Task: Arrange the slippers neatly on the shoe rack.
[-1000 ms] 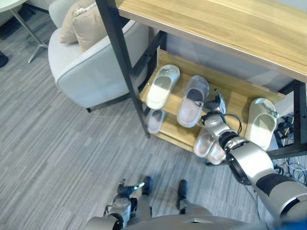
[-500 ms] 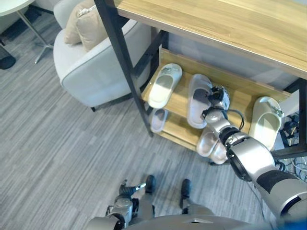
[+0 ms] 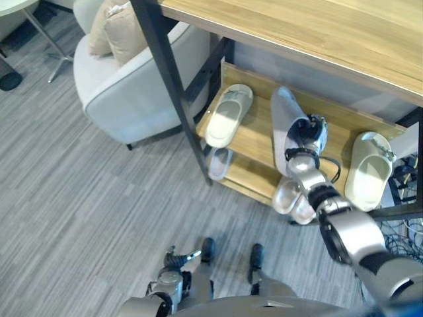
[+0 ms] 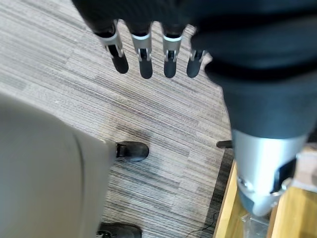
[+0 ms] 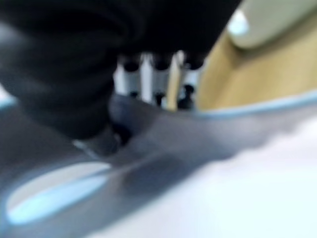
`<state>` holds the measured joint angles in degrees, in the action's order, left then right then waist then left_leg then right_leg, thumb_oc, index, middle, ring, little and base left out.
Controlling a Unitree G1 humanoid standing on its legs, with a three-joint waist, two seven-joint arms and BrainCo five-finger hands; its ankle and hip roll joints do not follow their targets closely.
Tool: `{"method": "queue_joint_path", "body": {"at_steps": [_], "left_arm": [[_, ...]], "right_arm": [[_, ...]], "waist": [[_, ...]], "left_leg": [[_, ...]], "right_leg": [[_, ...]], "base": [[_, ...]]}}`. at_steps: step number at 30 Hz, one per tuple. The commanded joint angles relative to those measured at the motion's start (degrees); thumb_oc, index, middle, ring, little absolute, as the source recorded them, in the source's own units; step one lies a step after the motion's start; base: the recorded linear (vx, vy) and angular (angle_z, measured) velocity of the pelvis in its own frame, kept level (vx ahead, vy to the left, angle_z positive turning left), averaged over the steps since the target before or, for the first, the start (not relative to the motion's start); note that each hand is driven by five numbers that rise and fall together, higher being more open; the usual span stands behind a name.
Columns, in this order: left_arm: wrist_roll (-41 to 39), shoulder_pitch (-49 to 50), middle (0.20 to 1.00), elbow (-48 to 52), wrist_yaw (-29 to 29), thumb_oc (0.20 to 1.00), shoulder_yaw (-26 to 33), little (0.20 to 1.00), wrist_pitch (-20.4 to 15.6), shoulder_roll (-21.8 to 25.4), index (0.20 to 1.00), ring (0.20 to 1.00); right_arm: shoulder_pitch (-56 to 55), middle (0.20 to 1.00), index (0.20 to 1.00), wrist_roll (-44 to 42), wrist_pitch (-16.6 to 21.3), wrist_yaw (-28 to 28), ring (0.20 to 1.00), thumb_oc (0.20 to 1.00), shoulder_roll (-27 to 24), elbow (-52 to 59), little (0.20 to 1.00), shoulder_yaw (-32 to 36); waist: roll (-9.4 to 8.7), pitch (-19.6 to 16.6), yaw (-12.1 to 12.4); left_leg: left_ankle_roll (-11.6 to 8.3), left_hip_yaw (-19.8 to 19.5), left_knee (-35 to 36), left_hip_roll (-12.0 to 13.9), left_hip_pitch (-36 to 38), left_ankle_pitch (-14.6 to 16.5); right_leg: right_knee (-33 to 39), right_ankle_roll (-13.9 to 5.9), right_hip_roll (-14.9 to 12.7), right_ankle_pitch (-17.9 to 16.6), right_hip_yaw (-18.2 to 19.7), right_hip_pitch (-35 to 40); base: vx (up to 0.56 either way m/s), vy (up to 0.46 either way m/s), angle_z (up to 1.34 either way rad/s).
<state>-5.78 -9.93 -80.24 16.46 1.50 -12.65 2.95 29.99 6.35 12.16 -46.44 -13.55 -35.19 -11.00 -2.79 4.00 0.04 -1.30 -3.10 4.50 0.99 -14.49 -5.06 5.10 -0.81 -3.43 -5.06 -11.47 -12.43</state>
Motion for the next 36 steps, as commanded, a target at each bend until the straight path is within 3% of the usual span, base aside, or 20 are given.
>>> {"method": "queue_joint_path", "body": {"at_steps": [1, 3, 4, 5, 6, 7, 8, 10, 11, 16, 17, 18, 21, 22, 24, 25, 28, 31, 35, 36], "left_arm": [[-5.6, -2.9, 1.000, -1.0, -1.6, 1.000, 2.6, 1.000, -1.7, -2.5, 1.000, 1.000], [-7.0, -3.0, 1.000, 1.4, -1.9, 1.000, 3.1, 1.000, -1.8, -2.8, 1.000, 1.000], [-8.3, -2.7, 1.000, 14.0, -0.3, 1.000, 4.7, 1.000, -1.5, -1.3, 1.000, 1.000], [-8.3, -2.5, 1.000, 14.1, -0.3, 1.000, 4.7, 1.000, -1.4, -1.3, 1.000, 1.000], [-7.4, -1.5, 1.000, 17.0, 1.3, 1.000, 4.6, 1.000, -2.2, -0.6, 1.000, 1.000], [-5.0, 0.0, 1.000, 21.7, 4.8, 1.000, 5.1, 1.000, -3.8, 2.6, 1.000, 1.000], [-4.4, 4.4, 1.000, 33.2, 7.2, 1.000, 5.6, 1.000, -4.8, 4.5, 1.000, 1.000], [-4.7, 6.3, 1.000, 37.9, 8.0, 1.000, 5.6, 1.000, -5.0, 4.1, 1.000, 1.000], [-6.0, 9.4, 1.000, 42.8, 8.5, 1.000, 6.9, 1.000, -6.0, 3.1, 1.000, 1.000], [-9.2, 13.5, 1.000, 43.3, 11.6, 1.000, 7.1, 1.000, -11.6, -1.8, 1.000, 1.000], [-9.2, 13.5, 1.000, 43.3, 11.6, 1.000, 7.1, 1.000, -11.6, -1.8, 1.000, 1.000], [-12.0, 14.8, 1.000, 42.1, 11.3, 1.000, 7.2, 1.000, -13.2, -3.6, 1.000, 1.000], [-15.6, 15.0, 1.000, 41.7, 10.6, 1.000, 6.4, 1.000, -14.8, -5.9, 1.000, 1.000], [-16.5, 14.2, 1.000, 42.8, 10.7, 1.000, 6.0, 1.000, -14.7, -6.1, 1.000, 1.000], [-16.5, 14.2, 1.000, 42.8, 10.8, 1.000, 6.0, 1.000, -14.7, -6.1, 1.000, 1.000], [-14.4, 13.1, 1.000, 45.2, 11.9, 1.000, 3.8, 1.000, -15.6, -5.3, 1.000, 1.000], [-11.2, 8.7, 1.000, 50.6, 13.6, 1.000, 0.8, 1.000, -16.7, -3.5, 1.000, 1.000], [-14.6, 4.2, 1.000, 56.8, 12.6, 1.000, 1.0, 1.000, -16.8, -4.5, 1.000, 1.000], [-16.2, 1.0, 1.000, 63.6, 12.2, 1.000, -0.3, 1.000, -15.9, -5.2, 1.000, 1.000], [-13.8, -4.0, 1.000, 54.5, 13.2, 1.000, -0.1, 1.000, -23.2, -5.4, 1.000, 1.000]], "right_arm": [[-5.8, 0.200, 0.200, 3.6, 2.3, 3.6, 0.200, 0.200, -1.3, 10.9, 0.200, 2.1], [-11.7, 0.200, 0.200, 3.5, 1.8, 5.5, 0.200, 0.200, -1.2, 16.3, 0.200, 2.3], [-25.5, 0.200, 0.200, 2.4, 1.2, 12.6, 0.200, 0.200, -2.2, 29.5, 0.200, 2.6], [-25.7, 0.200, 0.200, 2.4, 1.1, 12.6, 0.200, 0.200, -2.3, 29.7, 0.200, 2.6], [-28.7, 0.200, 0.200, 2.1, 2.7, 14.5, 0.200, 0.200, -2.3, 30.1, 0.200, 1.2], [-34.7, 0.200, 0.200, 1.8, 7.3, 15.7, 0.200, 0.200, -3.0, 32.1, 0.200, 0.3], [-38.9, 0.200, 0.200, -1.2, 11.1, 16.3, 0.200, 0.200, -1.6, 29.2, 0.200, -2.0], [-39.5, 0.200, 0.200, -2.6, 11.7, 16.6, 0.200, 0.200, -0.8, 28.7, 0.200, -2.4], [-40.1, 0.200, 0.200, -0.8, 13.2, 14.6, 0.200, 0.200, -1.8, 28.8, 0.200, -3.3], [-37.6, 0.200, 0.200, -0.4, 16.6, 10.6, 0.200, 0.200, 0.0, 26.6, 0.200, -5.1], [-37.6, 0.200, 0.200, -0.4, 16.6, 10.5, 0.200, 0.200, 0.0, 26.6, 0.200, -5.1], [-36.6, 0.200, 0.200, 1.3, 17.1, 8.0, 0.200, 0.200, -0.7, 26.2, 0.200, -6.2], [-33.8, 0.200, 0.200, 0.7, 16.4, 7.2, 0.200, 0.200, -1.0, 25.9, 0.200, -8.1], [-32.1, 0.200, 0.200, 1.3, 15.4, 6.4, 0.200, 0.200, -1.8, 25.2, 0.200, -9.1], [-32.1, 0.200, 0.200, 1.3, 15.4, 6.4, 0.200, 0.200, -1.8, 25.2, 0.200, -9.1], [-29.1, 0.200, 0.200, 2.5, 14.1, 5.3, 0.200, 0.200, -3.4, 25.1, 0.200, -10.0], [-22.9, 0.200, 0.200, 0.2, 11.6, 6.6, 0.200, 0.200, -4.7, 26.3, 0.200, -10.2], [-17.6, 0.200, 0.200, 0.6, 8.9, 7.0, 0.200, 0.200, -7.8, 27.7, 0.200, -9.4], [-17.1, 0.200, 0.200, -4.8, 8.5, 8.2, 0.200, 0.200, -5.2, 29.9, 0.200, -5.9], [-13.8, 0.200, 0.200, -4.2, 10.0, 7.2, 0.200, 0.200, -4.9, 26.7, 0.200, -6.8]], "waist": [[-0.72, 0.8, -0.9], [-0.79, 0.5, -1.1], [-0.84, 0.2, -1.4], [-0.84, 0.2, -1.4], [-0.84, 0.1, -1.4], [-0.88, 0.0, -1.6], [-1.82, 3.2, -1.1], [-1.93, 4.5, -0.8], [-1.52, 6.7, -0.6], [-0.62, 6.7, -1.1], [-0.57, 6.2, -1.2], [-0.64, 5.6, -1.2], [-1.54, 3.9, -1.1], [-2.05, 3.0, -1.0], [-2.04, 2.6, -1.0], [-2.45, 2.2, -1.0], [-2.90, 1.1, -1.2], [-3.05, -0.4, -1.6], [-2.75, -1.3, -2.0], [-3.42, -1.5, -2.8]], "left_leg": [[0.10, 5.7, 0.5, 0.1, 3.2, 1.2], [0.21, 5.8, 0.5, 0.1, 4.0, 1.6], [0.36, 6.2, 0.5, 0.6, 6.3, 2.7], [0.36, 6.2, 0.5, 0.6, 6.4, 2.7], [0.40, 6.4, 0.5, 0.8, 7.5, 3.3], [0.32, 6.8, 0.5, 1.5, 9.7, 3.9], [0.25, 7.8, -9.5, 2.9, 9.1, 8.8], [0.26, 7.6, -14.4, 3.4, 6.6, 11.0], [0.43, 7.1, -22.1, 4.2, 2.5, 14.7], [1.42, 5.9, -45.5, 6.1, -16.3, 23.1], [1.39, 5.8, -45.4, 6.1, -16.9, 22.8], [1.81, 5.4, -51.2, 6.3, -22.5, 25.0], [1.98, 4.3, -59.1, 7.2, -31.3, 27.8], [2.16, 3.8, -62.8, 7.0, -36.7, 28.6], [2.17, 3.8, -63.0, 6.9, -37.2, 28.7], [2.19, 3.8, -66.6, 6.5, -42.9, 30.3], [2.07, 4.2, -71.1, 6.1, -55.5, 29.6], [1.70, 4.4, -75.0, 5.7, -66.0, 29.5], [1.60, 4.1, -80.2, 5.7, -73.4, 30.9], [1.19, 3.8, -83.5, 6.2, -75.4, 32.4]], "right_leg": [[-0.1, -4.96, -2.3, 4.4, 3.8, 7.0], [-0.1, -4.96, -2.2, 4.7, 3.9, 7.6], [-0.1, -4.72, -1.9, 5.5, 4.3, 9.5], [-0.1, -4.73, -1.9, 5.5, 4.3, 9.6], [-0.1, -4.58, -1.7, 6.0, 4.6, 10.4], [-0.1, -4.24, -1.3, 6.6, 5.3, 12.0], [-7.5, -3.03, -1.6, 10.0, 6.3, 11.7], [-11.0, -2.63, -1.4, 11.4, 6.7, 10.1], [-19.0, -2.13, -0.8, 15.4, 6.9, 6.5], [-43.3, -0.30, -0.6, 23.2, 5.2, -13.1], [-43.2, -0.23, -0.6, 23.0, 5.1, -13.7], [-49.3, 0.13, -0.9, 25.5, 4.0, -19.8], [-57.9, 1.01, -2.6, 29.3, 4.1, -29.1], [-62.1, 1.56, -3.4, 30.5, 4.6, -34.5], [-62.4, 1.56, -3.4, 30.6, 4.6, -35.0], [-67.0, 1.79, -4.8, 32.6, 4.8, -40.7], [-73.2, 1.70, -5.9, 32.2, 6.8, -54.0], [-78.3, 1.27, -6.9, 32.4, 8.5, -64.8], [-83.9, 1.25, -7.7, 33.3, 9.3, -72.5], [-87.9, 1.48, -8.0, 34.2, 9.7, -75.8]], "base": [[0.11, 0.030, -0.13], [0.11, 0.023, -0.11], [0.10, 0.018, -0.15], [0.13, 0.023, -0.14], [0.11, 0.007, -0.25], [0.08, -0.073, -0.21], [0.04, -0.079, -0.36], [-0.17, -0.087, -0.39], [-0.32, -0.068, -0.23], [-0.27, -0.034, 0.06], [-0.27, -0.041, 0.08], [-0.21, -0.029, 0.04], [-0.21, -0.050, 0.21], [-0.14, -0.055, 0.12], [-0.06, -0.025, 0.11], [-0.11, -0.031, 0.22], [-0.21, -0.035, 0.14], [-0.11, -0.012, 0.08], [0.04, -0.012, 0.15], [0.13, -0.030, 0.07]]}}
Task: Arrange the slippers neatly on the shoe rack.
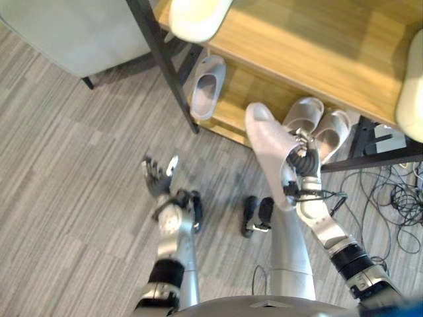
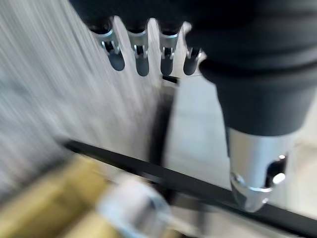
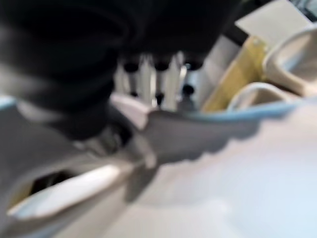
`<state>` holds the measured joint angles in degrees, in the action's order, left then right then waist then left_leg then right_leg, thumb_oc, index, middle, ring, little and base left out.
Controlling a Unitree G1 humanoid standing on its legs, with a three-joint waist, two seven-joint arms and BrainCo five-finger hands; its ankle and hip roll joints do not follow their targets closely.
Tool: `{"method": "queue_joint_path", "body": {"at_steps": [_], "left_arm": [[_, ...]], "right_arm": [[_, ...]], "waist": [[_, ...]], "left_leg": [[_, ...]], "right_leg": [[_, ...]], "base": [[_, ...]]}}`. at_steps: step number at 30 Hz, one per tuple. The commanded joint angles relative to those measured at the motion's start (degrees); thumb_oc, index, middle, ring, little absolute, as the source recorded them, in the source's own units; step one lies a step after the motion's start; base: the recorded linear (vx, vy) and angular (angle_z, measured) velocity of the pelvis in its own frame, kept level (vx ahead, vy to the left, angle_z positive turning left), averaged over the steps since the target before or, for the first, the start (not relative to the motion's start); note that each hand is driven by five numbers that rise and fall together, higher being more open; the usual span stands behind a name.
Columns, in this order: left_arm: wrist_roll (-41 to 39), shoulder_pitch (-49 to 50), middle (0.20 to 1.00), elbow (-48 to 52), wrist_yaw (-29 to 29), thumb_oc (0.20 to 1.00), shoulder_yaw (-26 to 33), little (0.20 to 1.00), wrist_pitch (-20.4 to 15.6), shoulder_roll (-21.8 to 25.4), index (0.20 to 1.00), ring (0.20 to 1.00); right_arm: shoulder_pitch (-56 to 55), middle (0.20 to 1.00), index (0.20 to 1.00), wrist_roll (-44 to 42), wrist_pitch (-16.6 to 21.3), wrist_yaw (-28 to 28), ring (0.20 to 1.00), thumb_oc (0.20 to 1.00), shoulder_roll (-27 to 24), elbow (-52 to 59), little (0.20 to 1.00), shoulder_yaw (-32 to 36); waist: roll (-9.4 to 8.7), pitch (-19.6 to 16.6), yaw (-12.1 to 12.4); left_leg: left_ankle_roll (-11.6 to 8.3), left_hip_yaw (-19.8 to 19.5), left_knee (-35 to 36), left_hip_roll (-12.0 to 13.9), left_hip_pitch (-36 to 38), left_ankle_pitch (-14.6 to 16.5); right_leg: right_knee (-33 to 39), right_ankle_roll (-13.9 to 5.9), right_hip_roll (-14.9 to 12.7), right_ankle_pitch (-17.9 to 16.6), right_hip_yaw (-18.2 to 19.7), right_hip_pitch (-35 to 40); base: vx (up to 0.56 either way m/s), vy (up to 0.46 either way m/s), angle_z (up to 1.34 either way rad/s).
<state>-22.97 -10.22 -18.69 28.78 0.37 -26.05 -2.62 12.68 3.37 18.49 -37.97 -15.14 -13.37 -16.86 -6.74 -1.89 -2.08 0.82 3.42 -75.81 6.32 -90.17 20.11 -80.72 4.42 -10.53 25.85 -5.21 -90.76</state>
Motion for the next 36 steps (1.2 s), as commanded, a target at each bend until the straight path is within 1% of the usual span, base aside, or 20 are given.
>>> {"method": "queue_joint_path", "body": {"at_steps": [1, 2, 3, 4, 5, 6, 7, 8, 11, 14, 17, 21, 22, 25, 26, 28, 30, 33, 35, 36], "left_arm": [[6.4, -11.1, 1.000, -8.1, 5.9, 1.000, 1.4, 1.000, -7.9, -0.1, 1.000, 1.000], [8.1, -13.4, 1.000, -6.9, 9.2, 1.000, 1.3, 1.000, -8.2, -1.6, 1.000, 1.000], [8.3, -13.4, 1.000, -6.8, 9.3, 1.000, 1.2, 1.000, -8.2, -1.6, 1.000, 1.000], [19.1, -13.2, 1.000, -21.6, 15.0, 1.000, 2.0, 1.000, -19.6, 4.4, 1.000, 1.000], [18.1, -18.7, 1.000, -18.9, 19.4, 1.000, 3.7, 1.000, -15.7, 4.6, 1.000, 1.000], [5.3, -17.1, 1.000, -16.9, 12.6, 1.000, 7.3, 1.000, -15.1, -1.1, 1.000, 1.000], [5.0, -17.1, 1.000, -17.0, 12.2, 1.000, 7.4, 1.000, -15.1, -1.0, 1.000, 1.000], [-8.1, -18.1, 1.000, -22.6, 1.3, 1.000, 12.2, 1.000, -15.9, 0.4, 1.000, 1.000], [-18.1, -22.7, 1.000, -27.5, -7.1, 1.000, 21.4, 1.000, -8.1, 5.6, 1.000, 1.000], [-17.6, -22.7, 1.000, -24.2, -5.3, 1.000, 24.1, 1.000, -4.0, 5.6, 1.000, 1.000], [-16.4, -21.0, 1.000, -22.0, -2.8, 1.000, 24.8, 1.000, -3.7, 4.0, 1.000, 1.000], [-17.2, -20.3, 1.000, -22.1, -3.7, 1.000, 25.4, 1.000, -3.6, 3.5, 1.000, 1.000], [-17.9, -20.6, 1.000, -22.2, -5.2, 1.000, 25.7, 1.000, -2.5, 3.5, 1.000, 1.000], [-19.0, -21.2, 1.000, -20.6, -7.8, 1.000, 25.7, 1.000, -0.6, 3.2, 1.000, 1.000], [-20.3, -22.0, 1.000, -19.2, -11.1, 1.000, 25.4, 1.000, 2.4, 3.0, 1.000, 1.000], [-19.9, -22.0, 1.000, -18.3, -12.6, 1.000, 24.7, 1.000, 3.7, 3.5, 1.000, 1.000], [-19.5, -21.5, 1.000, -16.7, -18.3, 1.000, 23.2, 1.000, 6.8, 5.0, 1.000, 1.000], [-18.7, -21.7, 1.000, -15.6, -21.9, 1.000, 22.7, 1.000, 9.5, 6.6, 1.000, 1.000], [-18.5, -21.9, 1.000, -15.5, -22.5, 1.000, 22.9, 1.000, 10.1, 6.8, 1.000, 1.000], [-17.8, -20.9, 1.000, -14.1, -23.4, 1.000, 22.5, 1.000, 11.0, 6.2, 1.000, 1.000]], "right_arm": [[5.3, 0.200, 0.200, -2.0, 2.9, 0.3, 0.200, 0.200, -2.7, 4.4, 0.200, -2.1], [5.8, 0.200, 0.200, -2.6, 1.3, 1.3, 0.200, 0.200, -2.0, 4.0, 0.200, -1.5], [5.9, 0.200, 0.200, -2.6, 1.3, 1.4, 0.200, 0.200, -2.0, 4.0, 0.200, -1.5], [8.7, 0.200, 0.200, -1.2, 2.6, 1.9, 0.200, 0.200, -2.4, -0.3, 0.200, -1.8], [10.7, 0.200, 0.200, -1.7, -1.2, 4.5, 0.200, 0.200, -2.9, 1.9, 0.200, -2.0], [12.0, 0.200, 0.200, -1.4, -3.4, 5.2, 0.200, 0.200, -3.7, 2.1, 0.200, -1.7], [12.0, 0.200, 0.200, -1.4, -3.4, 5.2, 0.200, 0.200, -3.7, 2.2, 0.200, -1.7], [16.7, 0.200, 0.200, -2.2, -3.4, 7.2, 0.200, 0.200, -4.6, -1.8, 0.200, -1.3], [22.2, 0.200, 0.200, -2.0, -9.2, 10.0, 0.200, 0.200, -3.8, -4.1, 0.200, -0.4], [29.3, 0.200, 0.200, 0.3, -11.5, 9.8, 0.200, 0.200, -2.5, -9.7, 0.200, 0.8], [36.2, 0.200, 0.200, 0.8, -13.9, 11.0, 0.200, 0.200, -2.8, -15.1, 0.200, 0.7], [42.8, 0.200, 0.200, 0.6, -17.2, 13.3, 0.200, 0.200, -3.0, -20.2, 0.200, -1.3], [48.4, 0.200, 0.200, -0.5, -21.4, 14.4, 0.200, 0.200, -1.5, -27.4, 0.200, -1.4], [53.1, 0.200, 0.200, 0.0, -22.7, 13.1, 0.200, 0.200, -1.2, -33.7, 0.200, -2.1], [56.9, 0.200, 0.200, -0.6, -22.3, 12.6, 0.200, 0.200, -1.5, -38.7, 0.200, -3.2], [58.7, 0.200, 0.200, -1.2, -22.2, 12.3, 0.200, 0.200, -1.2, -40.9, 0.200, -3.6], [64.9, 0.200, 0.200, -1.9, -23.6, 12.6, 0.200, 0.200, -1.4, -47.1, 0.200, -6.2], [71.5, 0.200, 0.200, -3.0, -26.8, 13.0, 0.200, 0.200, -0.3, -53.5, 0.200, -8.1], [72.9, 0.200, 0.200, -2.8, -27.2, 12.3, 0.200, 0.200, -0.1, -55.7, 0.200, -9.0], [76.1, 0.200, 0.200, -1.7, -27.9, 10.2, 0.200, 0.200, -0.3, -59.6, 0.200, -10.9]], "waist": [[-0.21, 4.5, -1.2], [-0.50, 4.7, -1.5], [-0.51, 4.8, -1.4], [-1.25, 5.5, -1.4], [-1.67, 5.8, -1.6], [-1.56, 6.4, -1.6], [-1.54, 6.4, -1.6], [-0.84, 6.7, -1.7], [-0.75, 7.0, -1.5], [-0.53, 9.2, -1.2], [-0.96, 11.4, -0.7], [-1.05, 13.1, -0.3], [-0.74, 14.3, 0.1], [-0.66, 15.6, 0.5], [-0.61, 16.3, 1.0], [-0.57, 16.5, 1.1], [-0.42, 17.3, 1.5], [-0.65, 17.9, 1.5], [-0.68, 18.1, 1.5], [-0.60, 18.2, 1.6]], "left_leg": [[-0.94, -3.0, -4.6, 1.6, 0.2, 8.4], [-0.91, -2.8, -5.5, 1.6, 0.2, 8.9], [-0.91, -2.7, -5.5, 1.6, 0.2, 8.9], [-0.92, -3.4, -7.8, 2.0, 0.2, 9.8], [-0.87, -3.5, -8.7, 2.4, 0.2, 10.4], [-0.79, -3.2, -9.7, 2.4, 0.2, 10.7], [-0.79, -3.2, -9.6, 2.4, 0.2, 10.7], [-0.88, -3.7, -10.9, 2.5, 0.2, 11.5], [-1.03, -3.9, -12.2, 2.9, 0.2, 12.3], [-1.19, -4.2, -12.8, 3.3, 0.2, 12.7], [-1.20, -4.0, -13.5, 3.2, 0.2, 13.0], [-1.29, -3.9, -14.3, 3.4, 0.2, 13.3], [-1.16, -4.1, -14.4, 3.2, 0.2, 13.2], [-1.03, -3.6, -14.0, 3.1, 0.2, 13.0], [-0.97, -3.1, -13.3, 2.9, 0.2, 12.7], [-0.98, -3.1, -13.0, 2.7, 0.2, 12.4], [-0.94, -2.6, -11.8, 2.5, 0.2, 11.8], [-0.80, -1.8, -10.2, 2.4, 0.2, 11.0], [-0.75, -1.4, -9.8, 2.4, 0.2, 10.7], [-0.62, -0.9, -8.6, 2.1, 0.2, 10.3]], "right_leg": [[-3.8, -3.88, -1.0, 3.7, 3.6, 2.3], [-4.8, -4.03, -1.1, 3.9, 3.8, 1.6], [-4.9, -4.04, -1.1, 3.9, 3.8, 1.5], [-6.8, -3.99, -1.3, 4.6, 4.1, 0.8], [-7.8, -4.10, -1.1, 5.0, 4.1, 0.8], [-8.9, -4.08, -1.6, 5.4, 4.1, 0.8], [-8.8, -4.07, -1.6, 5.4, 4.1, 0.8], [-9.6, -3.96, -1.8, 6.1, 3.7, 0.8], [-10.9, -3.96, -1.8, 6.8, 3.9, 0.8], [-11.8, -4.07, -1.9, 7.1, 4.3, 0.8], [-12.8, -4.14, -1.9, 7.2, 5.0, 0.8], [-13.9, -4.12, -2.3, 7.3, 5.4, 0.8], [-14.2, -4.13, -2.5, 7.5, 5.3, 0.8], [-14.0, -4.27, -2.9, 7.4, 5.6, 0.8], [-13.8, -4.38, -3.1, 7.4, 5.6, 0.8], [-13.6, -4.37, -3.2, 7.3, 5.6, 0.8], [-12.7, -4.47, -3.4, 6.9, 5.6, 0.8], [-11.3, -4.70, -3.6, 6.3, 5.8, 0.8], [-10.8, -4.73, -3.7, 6.1, 5.7, 0.8], [-9.9, -4.90, -3.8, 6.0, 5.8, 0.8]], "base": [[0.17, -0.045, 0.01], [0.08, -0.013, -0.05], [0.10, -0.062, -0.08], [0.08, -0.061, -0.04], [0.11, -0.055, -0.07], [0.05, -0.008, -0.12], [0.10, 0.025, -0.08], [0.10, 0.023, -0.03], [0.10, 0.027, -0.02], [0.02, 0.011, -0.04], [-0.01, -0.010, 0.05], [0.00, -0.006, 0.04], [0.01, 0.006, 0.07], [0.00, 0.006, 0.02], [-0.02, -0.005, 0.04], [-0.01, 0.000, 0.04], [-0.02, 0.032, 0.06], [-0.03, 0.043, 0.06], [-0.01, 0.031, 0.03], [-0.02, 0.080, 0.09]]}}
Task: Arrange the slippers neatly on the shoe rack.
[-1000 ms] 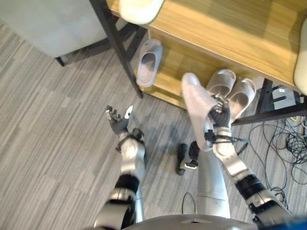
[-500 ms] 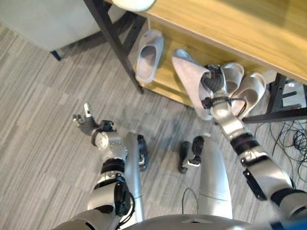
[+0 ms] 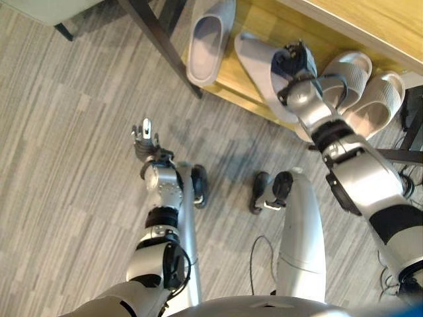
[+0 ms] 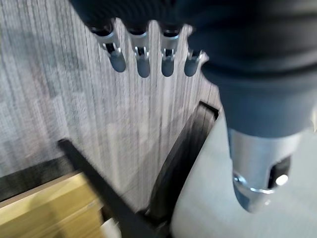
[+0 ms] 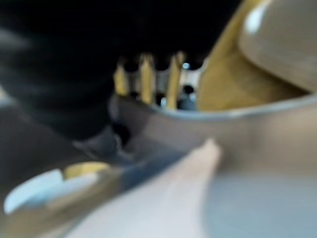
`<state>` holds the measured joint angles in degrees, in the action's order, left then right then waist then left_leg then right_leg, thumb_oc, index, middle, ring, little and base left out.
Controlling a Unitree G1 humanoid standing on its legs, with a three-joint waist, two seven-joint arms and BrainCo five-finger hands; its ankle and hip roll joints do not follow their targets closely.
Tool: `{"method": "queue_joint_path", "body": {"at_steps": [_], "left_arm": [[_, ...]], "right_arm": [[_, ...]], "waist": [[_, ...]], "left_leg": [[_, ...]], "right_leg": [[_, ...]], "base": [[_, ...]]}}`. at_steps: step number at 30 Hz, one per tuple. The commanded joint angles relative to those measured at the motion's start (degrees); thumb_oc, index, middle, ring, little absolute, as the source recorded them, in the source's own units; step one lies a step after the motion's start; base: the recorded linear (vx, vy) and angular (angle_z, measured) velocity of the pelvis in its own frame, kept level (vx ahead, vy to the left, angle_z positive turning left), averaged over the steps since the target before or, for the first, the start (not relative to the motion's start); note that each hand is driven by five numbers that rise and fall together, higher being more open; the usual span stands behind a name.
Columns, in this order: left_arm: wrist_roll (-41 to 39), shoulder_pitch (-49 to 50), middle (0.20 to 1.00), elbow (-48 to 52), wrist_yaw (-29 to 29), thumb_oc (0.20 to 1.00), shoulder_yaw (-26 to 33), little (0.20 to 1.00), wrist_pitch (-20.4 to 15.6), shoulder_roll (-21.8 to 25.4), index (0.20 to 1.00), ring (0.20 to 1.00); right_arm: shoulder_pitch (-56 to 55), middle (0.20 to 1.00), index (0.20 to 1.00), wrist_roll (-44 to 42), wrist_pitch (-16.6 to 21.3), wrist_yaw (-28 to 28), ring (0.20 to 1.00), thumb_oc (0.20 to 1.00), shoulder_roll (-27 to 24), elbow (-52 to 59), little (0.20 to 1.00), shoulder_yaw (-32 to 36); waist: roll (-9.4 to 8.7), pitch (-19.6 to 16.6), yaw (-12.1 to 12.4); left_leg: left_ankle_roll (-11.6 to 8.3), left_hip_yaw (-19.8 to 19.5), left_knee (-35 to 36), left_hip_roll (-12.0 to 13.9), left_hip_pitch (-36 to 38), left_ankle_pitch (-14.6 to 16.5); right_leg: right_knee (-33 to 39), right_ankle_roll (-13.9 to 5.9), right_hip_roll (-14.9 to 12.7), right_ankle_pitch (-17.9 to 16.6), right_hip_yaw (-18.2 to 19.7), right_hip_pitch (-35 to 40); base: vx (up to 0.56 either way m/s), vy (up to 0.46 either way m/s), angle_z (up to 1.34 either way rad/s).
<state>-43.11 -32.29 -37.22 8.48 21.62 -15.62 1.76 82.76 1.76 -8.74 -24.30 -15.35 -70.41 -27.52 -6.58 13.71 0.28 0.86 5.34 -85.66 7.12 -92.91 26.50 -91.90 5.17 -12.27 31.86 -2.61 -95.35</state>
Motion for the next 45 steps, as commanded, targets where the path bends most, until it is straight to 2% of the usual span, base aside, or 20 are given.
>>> {"method": "queue_joint_path", "body": {"at_steps": [1, 6, 11, 17, 19, 25, 26, 27, 28, 29, 30, 31, 32, 33, 35, 40, 45], "left_arm": [[2.2, 1.6, 1.000, 4.9, -3.6, 1.000, 1.1, 1.000, 0.8, 1.4, 1.000, 1.000], [3.8, 2.9, 1.000, 5.8, -4.7, 1.000, 0.2, 1.000, 1.7, 0.8, 1.000, 1.000], [5.6, 4.1, 1.000, 6.8, -4.7, 1.000, -1.4, 1.000, 2.4, 0.1, 1.000, 1.000], [6.7, 4.6, 1.000, 7.9, -4.6, 1.000, -3.3, 1.000, 3.4, 1.0, 1.000, 1.000], [5.0, 4.5, 1.000, 8.0, -4.9, 1.000, -3.3, 1.000, 4.3, -0.2, 1.000, 1.000], [6.3, 5.7, 1.000, 8.9, -4.4, 1.000, -4.5, 1.000, 4.5, 0.1, 1.000, 1.000], [6.7, 6.5, 1.000, 9.1, -4.3, 1.000, -5.2, 1.000, 4.5, 0.2, 1.000, 1.000], [7.1, 7.5, 1.000, 8.7, -4.7, 1.000, -5.5, 1.000, 5.0, 0.1, 1.000, 1.000], [7.0, 7.6, 1.000, 8.7, -4.7, 1.000, -5.6, 1.000, 5.0, 0.2, 1.000, 1.000], [7.2, 4.0, 1.000, 8.8, -2.2, 1.000, -5.9, 1.000, 4.9, 0.7, 1.000, 1.000], [6.8, 3.2, 1.000, 7.4, -2.2, 1.000, -5.5, 1.000, 4.7, 0.6, 1.000, 1.000], [6.5, 2.3, 1.000, 5.1, -3.8, 1.000, -4.9, 1.000, 5.4, 2.6, 1.000, 1.000], [6.5, 2.3, 1.000, 5.1, -3.9, 1.000, -4.9, 1.000, 5.4, 2.7, 1.000, 1.000], [5.9, 2.1, 1.000, 3.1, -5.9, 1.000, -4.2, 1.000, 7.0, 4.0, 1.000, 1.000], [7.3, 1.9, 1.000, 2.2, -6.9, 1.000, -5.7, 1.000, 8.3, 3.9, 1.000, 1.000], [7.5, 0.7, 1.000, 2.2, -7.4, 1.000, -6.3, 1.000, 8.8, 4.2, 1.000, 1.000], [9.2, -1.1, 1.000, 1.3, -5.9, 1.000, -7.6, 1.000, 8.9, 4.5, 1.000, 1.000]], "right_arm": [[7.3, 0.200, 0.200, -0.2, -0.6, -4.5, 0.200, 0.200, 0.2, -4.2, 0.200, -0.4], [11.6, 0.200, 0.200, -0.9, -0.9, -6.1, 0.200, 0.200, 0.2, -11.2, 0.200, -2.9], [15.0, 0.200, 0.200, -0.3, -1.8, -10.3, 0.200, 0.200, 0.8, -20.8, 0.200, -6.9], [14.6, 0.200, 0.200, -2.2, 1.7, -13.8, 0.200, 0.200, -0.9, -22.8, 0.200, -6.4], [15.1, 0.200, 0.200, -2.8, 2.4, -14.5, 0.200, 0.200, -1.1, -24.5, 0.200, -6.7], [16.0, 0.200, 0.200, -5.1, 4.5, -13.1, 0.200, 0.200, -2.0, -26.9, 0.200, -7.0], [16.7, 1.000, 1.000, -7.2, 4.2, -12.4, 1.000, 1.000, -2.4, -27.0, 1.000, -5.8], [16.6, 1.000, 1.000, -15.7, 6.0, -7.4, 1.000, 1.000, -2.3, -24.5, 1.000, 2.1], [16.4, 1.000, 1.000, -15.8, 5.9, -7.4, 1.000, 1.000, -2.3, -24.3, 1.000, 2.2], [15.1, 1.000, 1.000, -18.6, 5.6, -4.4, 1.000, 1.000, -1.4, -21.7, 1.000, 5.5], [13.8, 1.000, 1.000, -19.4, 5.7, -1.8, 1.000, 1.000, -1.6, -20.3, 1.000, 6.3], [13.6, 1.000, 1.000, -19.8, 5.5, -0.5, 1.000, 1.000, -2.0, -19.8, 1.000, 6.5], [13.7, 1.000, 1.000, -19.8, 5.5, -0.5, 1.000, 1.000, -2.0, -19.8, 1.000, 6.6], [13.7, 1.000, 1.000, -19.6, 5.1, 0.8, 1.000, 1.000, -1.9, -19.7, 1.000, 6.8], [14.0, 1.000, 1.000, -21.0, 4.3, 3.6, 1.000, 1.000, -1.4, -19.7, 1.000, 8.1], [13.7, 1.000, 1.000, -23.2, 4.2, 5.1, 1.000, 1.000, -1.3, -18.5, 1.000, 9.8], [11.4, 1.000, 1.000, -20.9, 3.0, 4.3, 1.000, 1.000, 0.5, -18.3, 1.000, 10.6]], "waist": [[-0.62, 2.6, -0.7], [-0.24, 2.8, -0.4], [0.17, 3.2, -0.2], [0.58, 3.1, 0.6], [0.82, 3.0, 0.8], [1.35, 2.2, 1.6], [1.45, 2.2, 1.7], [1.87, 1.8, 2.0], [1.75, 1.7, 2.1], [1.74, 1.2, 1.8], [1.81, 1.1, 1.7], [1.92, 0.9, 1.8], [1.91, 0.9, 1.8], [2.00, 0.4, 1.8], [1.94, -0.3, 1.4], [1.93, -0.1, 1.0], [1.82, -1.0, 0.2]], "left_leg": [[-0.57, -2.5, 1.6, 1.3, 3.0, 3.9], [-0.42, -1.7, 2.4, 1.1, 3.0, 3.7], [-0.23, -0.7, 3.4, 0.6, 3.0, 3.6], [0.20, -0.4, 5.6, -0.6, 3.0, 2.5], [0.36, -0.4, 6.9, -1.1, 3.0, 2.1], [0.66, -0.5, 9.8, -2.5, 3.0, 0.4], [0.80, -0.6, 10.1, -3.0, 3.0, 0.0], [0.83, -0.8, 10.8, -3.4, 3.0, -0.2], [0.83, -0.8, 10.9, -3.4, 3.0, -0.2], [0.92, -0.9, 11.0, -3.2, 3.0, -0.2], [1.00, -0.7, 11.1, -3.1, 3.0, -0.2], [1.11, -0.7, 11.3, -3.0, 3.0, -0.4], [1.11, -0.7, 11.3, -3.0, 3.0, -0.4], [1.12, -1.0, 12.0, -3.1, 3.0, -0.7], [1.33, -1.2, 13.6, -3.2, 3.0, -1.7], [1.48, -1.0, 15.9, -3.5, 3.0, -3.4], [1.39, -1.8, 19.6, -3.6, 3.0, -5.5]], "right_leg": [[1.6, -5.67, -2.3, -0.1, 3.2, 5.4], [1.9, -5.78, -3.0, 0.1, 3.1, 5.4], [1.5, -5.97, -4.1, 0.9, 3.0, 5.4], [2.1, -6.22, -5.2, 1.1, 3.2, 5.4], [3.0, -6.38, -5.4, 1.0, 3.2, 5.4], [4.7, -6.26, -5.9, 0.4, 3.1, 5.4], [4.9, -6.14, -5.9, 0.4, 3.2, 5.4], [5.3, -5.95, -6.0, 0.2, 3.0, 5.5], [5.3, -5.94, -6.0, 0.2, 3.0, 5.5], [5.7, -5.94, -5.9, -0.3, 2.8, 5.5], [6.0, -6.00, -5.8, -0.4, 2.6, 5.5], [6.5, -6.08, -5.8, -0.5, 2.4, 5.7], [6.6, -6.08, -5.8, -0.5, 2.4, 5.7], [7.0, -6.05, -5.8, -0.7, 2.3, 5.7], [8.7, -6.10, -5.6, -1.2, 1.7, 6.0], [10.7, -5.85, -5.6, -1.9, 1.1, 6.5], [13.6, -5.39, -4.2, -3.4, 0.2, 7.1]], "base": [[-0.02, 0.104, 0.08], [0.00, 0.041, 0.05], [0.02, 0.030, 0.04], [0.00, -0.002, 0.11], [-0.02, 0.001, 0.14], [-0.01, -0.008, 0.06], [0.02, -0.017, 0.17], [0.03, 0.004, 0.19], [0.03, 0.024, 0.18], [0.01, 0.029, 0.06], [0.01, 0.039, 0.02], [0.00, 0.000, 0.00], [0.00, 0.000, 0.00], [-0.03, 0.012, -0.05], [-0.06, 0.024, -0.05], [-0.06, 0.015, -0.01], [-0.07, 0.003, -0.02]]}}
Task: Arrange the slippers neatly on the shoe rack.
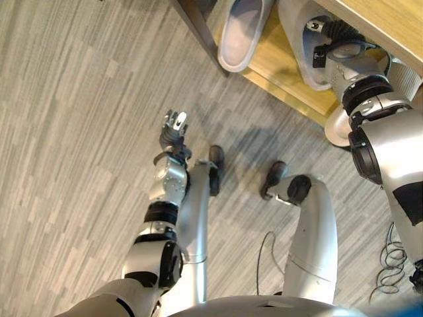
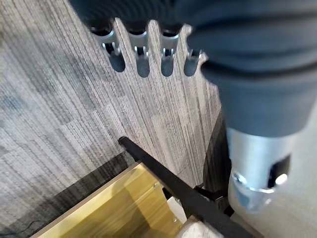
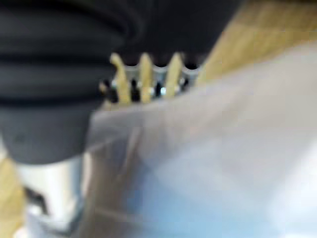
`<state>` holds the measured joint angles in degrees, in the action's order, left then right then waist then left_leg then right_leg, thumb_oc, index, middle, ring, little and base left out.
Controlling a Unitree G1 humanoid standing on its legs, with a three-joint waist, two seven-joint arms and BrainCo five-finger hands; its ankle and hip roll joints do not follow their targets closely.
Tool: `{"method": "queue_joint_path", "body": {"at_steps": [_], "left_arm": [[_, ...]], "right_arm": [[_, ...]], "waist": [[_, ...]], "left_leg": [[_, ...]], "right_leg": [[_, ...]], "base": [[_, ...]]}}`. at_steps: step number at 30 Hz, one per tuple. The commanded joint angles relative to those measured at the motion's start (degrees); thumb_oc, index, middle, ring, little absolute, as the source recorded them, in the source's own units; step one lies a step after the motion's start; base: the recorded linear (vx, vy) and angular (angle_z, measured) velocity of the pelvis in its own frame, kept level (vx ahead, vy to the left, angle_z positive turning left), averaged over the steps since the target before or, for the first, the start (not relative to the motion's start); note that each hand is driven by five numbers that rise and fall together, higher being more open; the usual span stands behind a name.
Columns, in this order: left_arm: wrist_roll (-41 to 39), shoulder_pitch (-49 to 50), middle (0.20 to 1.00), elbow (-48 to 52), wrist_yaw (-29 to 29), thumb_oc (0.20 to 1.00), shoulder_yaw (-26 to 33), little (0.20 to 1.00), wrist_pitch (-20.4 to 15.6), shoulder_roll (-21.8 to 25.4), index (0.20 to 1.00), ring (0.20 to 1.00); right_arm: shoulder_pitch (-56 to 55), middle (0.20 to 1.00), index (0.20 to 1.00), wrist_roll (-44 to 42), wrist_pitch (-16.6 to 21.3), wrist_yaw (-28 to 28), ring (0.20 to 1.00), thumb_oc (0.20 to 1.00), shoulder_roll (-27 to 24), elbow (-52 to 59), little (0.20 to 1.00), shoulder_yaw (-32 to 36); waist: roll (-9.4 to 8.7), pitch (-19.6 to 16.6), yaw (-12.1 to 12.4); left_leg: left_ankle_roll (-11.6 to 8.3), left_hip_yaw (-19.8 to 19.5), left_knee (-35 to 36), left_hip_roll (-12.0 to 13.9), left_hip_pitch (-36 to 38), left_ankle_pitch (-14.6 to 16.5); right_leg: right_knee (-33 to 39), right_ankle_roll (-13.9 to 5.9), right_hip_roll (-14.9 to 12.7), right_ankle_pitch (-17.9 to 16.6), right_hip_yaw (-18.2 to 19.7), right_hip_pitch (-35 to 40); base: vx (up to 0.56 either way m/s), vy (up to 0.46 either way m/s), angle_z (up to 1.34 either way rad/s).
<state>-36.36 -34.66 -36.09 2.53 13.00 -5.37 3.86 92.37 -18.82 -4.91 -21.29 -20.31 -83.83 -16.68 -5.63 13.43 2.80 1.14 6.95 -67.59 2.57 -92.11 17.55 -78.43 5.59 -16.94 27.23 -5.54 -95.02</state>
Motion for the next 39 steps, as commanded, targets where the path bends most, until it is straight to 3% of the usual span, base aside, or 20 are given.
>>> {"method": "queue_joint_path", "body": {"at_steps": [1, 8, 12, 13, 14, 16, 17, 18, 22, 23, 25, 26, 27, 28, 32, 33, 34, 35, 37, 39], "left_arm": [[2.8, 0.7, 1.000, -0.7, 0.7, 1.000, 1.0, 1.000, -1.5, 2.6, 1.000, 1.000], [2.0, -4.9, 1.000, -5.0, 3.2, 1.000, 1.4, 1.000, -1.6, 3.9, 1.000, 1.000], [2.0, -6.5, 1.000, -5.7, 4.8, 1.000, 0.6, 1.000, -1.6, 2.5, 1.000, 1.000], [2.0, -6.6, 1.000, -5.6, 4.8, 1.000, 0.6, 1.000, -1.6, 2.5, 1.000, 1.000], [1.9, -7.7, 1.000, -6.5, 5.7, 1.000, 0.4, 1.000, -1.4, 1.7, 1.000, 1.000], [1.8, -8.7, 1.000, -7.0, 6.2, 1.000, 0.0, 1.000, -1.0, 1.4, 1.000, 1.000], [2.8, -9.3, 1.000, -7.3, 6.9, 1.000, -0.7, 1.000, -1.3, 1.2, 1.000, 1.000], [2.8, -9.3, 1.000, -7.2, 6.9, 1.000, -0.7, 1.000, -1.3, 1.2, 1.000, 1.000], [3.7, -9.9, 1.000, -7.4, 7.3, 1.000, -1.1, 1.000, -0.9, 1.6, 1.000, 1.000], [3.7, -9.7, 1.000, -7.4, 7.4, 1.000, -1.1, 1.000, -0.9, 1.5, 1.000, 1.000], [4.4, -9.7, 1.000, -8.2, 7.7, 1.000, -1.2, 1.000, -0.9, 1.7, 1.000, 1.000], [4.4, -9.7, 1.000, -8.2, 7.7, 1.000, -1.3, 1.000, -0.9, 1.7, 1.000, 1.000], [5.4, -10.3, 1.000, -9.8, 7.9, 1.000, -1.3, 1.000, -1.0, 1.2, 1.000, 1.000], [5.4, -10.3, 1.000, -9.9, 7.9, 1.000, -1.4, 1.000, -1.0, 1.2, 1.000, 1.000], [5.7, -11.0, 1.000, -11.5, 8.0, 1.000, -1.0, 1.000, -0.9, 1.1, 1.000, 1.000], [6.0, -11.5, 1.000, -12.4, 8.2, 1.000, -0.8, 1.000, -1.1, 0.9, 1.000, 1.000], [6.0, -11.5, 1.000, -13.2, 8.1, 1.000, -0.6, 1.000, -1.0, 0.8, 1.000, 1.000], [6.0, -11.5, 1.000, -13.3, 8.1, 1.000, -0.6, 1.000, -1.0, 0.8, 1.000, 1.000], [6.3, -11.3, 1.000, -13.9, 8.4, 1.000, -0.6, 1.000, -1.2, 0.4, 1.000, 1.000], [6.8, -11.8, 1.000, -14.5, 8.3, 1.000, -0.7, 1.000, -1.3, 0.4, 1.000, 1.000]], "right_arm": [[0.0, 1.000, 1.000, -0.4, -1.1, 1.1, 1.000, 1.000, 6.4, -3.4, 1.000, 1.5], [-2.3, 1.000, 1.000, 0.8, -1.2, -0.2, 1.000, 1.000, 7.8, 1.8, 1.000, 2.1], [-1.3, 1.000, 1.000, 1.5, -4.1, -1.7, 1.000, 1.000, 8.7, 1.8, 1.000, 1.9], [-1.3, 1.000, 1.000, 1.5, -4.1, -1.7, 1.000, 1.000, 8.7, 1.9, 1.000, 1.9], [-1.3, 1.000, 1.000, 2.1, -4.9, -4.2, 1.000, 1.000, 9.2, 0.8, 1.000, 2.6], [-1.3, 1.000, 1.000, 2.6, -5.7, -6.6, 1.000, 1.000, 9.3, -0.3, 1.000, 3.2], [-1.8, 1.000, 1.000, 3.2, -5.5, -9.7, 1.000, 1.000, 9.3, -0.8, 1.000, 4.0], [-1.8, 1.000, 1.000, 3.2, -5.5, -9.8, 1.000, 1.000, 9.3, -0.7, 1.000, 4.0], [-2.8, 1.000, 1.000, 2.5, -3.1, -15.3, 1.000, 1.000, 9.0, -0.9, 1.000, 6.8], [-3.2, 1.000, 1.000, 2.2, -2.5, -16.0, 1.000, 1.000, 9.2, -0.5, 1.000, 7.6], [-5.4, 1.000, 1.000, 0.6, 0.2, -18.2, 1.000, 1.000, 10.6, 3.5, 1.000, 11.4], [-5.5, 1.000, 1.000, 0.6, 0.2, -18.2, 1.000, 1.000, 10.6, 3.6, 1.000, 11.4], [-8.6, 1.000, 1.000, -0.6, 2.8, -18.7, 1.000, 1.000, 13.0, 9.6, 1.000, 14.8], [-8.7, 1.000, 1.000, -0.6, 2.7, -18.7, 1.000, 1.000, 13.0, 9.6, 1.000, 14.8], [-11.0, 1.000, 1.000, 0.3, 2.7, -16.7, 1.000, 1.000, 14.3, 12.9, 1.000, 14.8], [-11.5, 1.000, 1.000, 0.8, 2.7, -15.4, 1.000, 1.000, 14.7, 14.0, 1.000, 14.5], [-12.5, 1.000, 1.000, 1.1, 2.5, -14.4, 1.000, 1.000, 15.5, 14.8, 1.000, 14.6], [-12.6, 1.000, 1.000, 1.1, 2.5, -14.4, 1.000, 1.000, 15.5, 14.8, 1.000, 14.6], [-14.1, 1.000, 1.000, 1.8, 2.5, -13.0, 1.000, 1.000, 16.5, 16.0, 1.000, 14.7], [-14.6, 1.000, 1.000, 2.6, 2.3, -12.0, 1.000, 1.000, 16.8, 16.3, 1.000, 14.2]], "waist": [[0.97, -1.2, -2.6], [1.04, -1.0, -3.4], [1.30, -1.0, -3.8], [1.21, -0.4, -3.7], [1.43, -1.2, -4.0], [1.58, -0.7, -4.1], [1.96, -1.4, -4.3], [1.84, -0.9, -4.3], [2.34, -1.0, -4.1], [2.58, -1.5, -4.1], [2.85, -1.2, -3.9], [2.83, -1.2, -3.9], [3.58, -2.5, -3.8], [3.67, -3.0, -3.9], [4.27, -3.9, -3.9], [4.43, -4.0, -3.8], [4.49, -4.3, -3.8], [4.44, -4.4, -3.9], [4.52, -4.8, -4.0], [4.69, -5.0, -4.0]], "left_leg": [[1.07, -3.7, 2.0, 1.1, 2.2, 3.1], [1.15, -3.9, 2.9, 1.6, 2.2, 1.6], [1.35, -4.1, 4.1, 1.5, 2.2, 0.7], [1.28, -4.1, 5.1, 1.5, 2.2, -1.2], [1.35, -4.1, 4.9, 1.5, 2.2, 0.2], [1.40, -4.0, 5.9, 1.5, 2.2, -1.7], [1.65, -3.9, 5.1, 1.5, 2.2, -0.2], [1.59, -3.9, 6.0, 1.5, 2.2, -1.9], [1.76, -3.5, 6.4, 1.7, 2.2, -2.0], [1.86, -3.4, 5.4, 1.7, 2.2, 0.0], [1.89, -3.5, 6.1, 1.9, 2.2, -1.7], [1.89, -3.5, 6.1, 1.9, 2.2, -1.7], [1.87, -3.8, 6.8, 2.1, 2.2, -1.8], [1.95, -3.8, 6.0, 2.0, 2.2, -0.1], [1.97, -4.2, 7.8, 2.0, 3.5, -0.7], [1.86, -4.2, 9.6, 2.2, 3.8, -2.9], [1.78, -4.1, 11.0, 2.0, 5.6, -3.1], [1.86, -3.9, 10.2, 1.9, 6.2, -1.3], [1.72, -3.8, 11.5, 1.8, 7.7, -1.6], [1.52, -3.9, 13.4, 1.9, 8.4, -3.8]], "right_leg": [[1.0, -5.66, 0.9, 0.9, 2.8, 7.0], [1.8, -5.27, 1.5, 0.5, 2.4, 7.2], [2.8, -5.13, 1.9, -0.1, 2.5, 7.2], [3.3, -4.90, 2.3, -1.7, 2.7, 6.9], [3.6, -5.13, 2.3, -0.7, 2.2, 7.3], [4.1, -4.80, 2.9, -2.2, 2.5, 6.9], [3.4, -5.06, 2.6, -0.9, 2.4, 6.9], [3.8, -4.89, 3.0, -2.3, 2.7, 6.5], [3.8, -4.96, 3.2, -2.3, 3.1, 6.2], [3.4, -5.16, 2.7, -0.8, 2.9, 6.6], [4.0, -5.22, 3.3, -2.2, 3.3, 6.4], [4.0, -5.22, 3.3, -2.2, 3.3, 6.4], [5.2, -5.59, 4.0, -2.7, 3.1, 6.8], [4.9, -5.73, 3.6, -1.3, 2.8, 7.2], [7.2, -5.89, 4.1, -2.0, 2.5, 8.9], [8.8, -5.77, 4.9, -4.0, 2.5, 9.1], [10.1, -5.85, 5.3, -4.2, 2.6, 10.9], [9.8, -5.98, 4.8, -2.7, 2.4, 11.8], [10.9, -5.89, 5.2, -3.0, 2.3, 13.1], [12.5, -5.79, 6.0, -5.1, 2.2, 13.8]], "base": [[-0.05, 0.003, -0.04], [-0.04, -0.011, -0.05], [-0.05, 0.017, -0.02], [-0.04, 0.028, -0.03], [-0.10, 0.012, -0.04], [-0.02, 0.038, -0.05], [0.00, 0.031, -0.05], [-0.01, 0.021, -0.06], [-0.01, 0.003, -0.05], [0.00, -0.003, -0.04], [-0.03, -0.002, -0.04], [0.02, -0.013, -0.06], [0.08, -0.002, -0.06], [0.08, 0.005, -0.07], [-0.01, 0.006, -0.04], [-0.10, -0.017, -0.05], [-0.04, -0.002, -0.07], [0.05, 0.017, -0.07], [-0.01, 0.006, -0.05], [-0.08, -0.008, -0.02]]}}
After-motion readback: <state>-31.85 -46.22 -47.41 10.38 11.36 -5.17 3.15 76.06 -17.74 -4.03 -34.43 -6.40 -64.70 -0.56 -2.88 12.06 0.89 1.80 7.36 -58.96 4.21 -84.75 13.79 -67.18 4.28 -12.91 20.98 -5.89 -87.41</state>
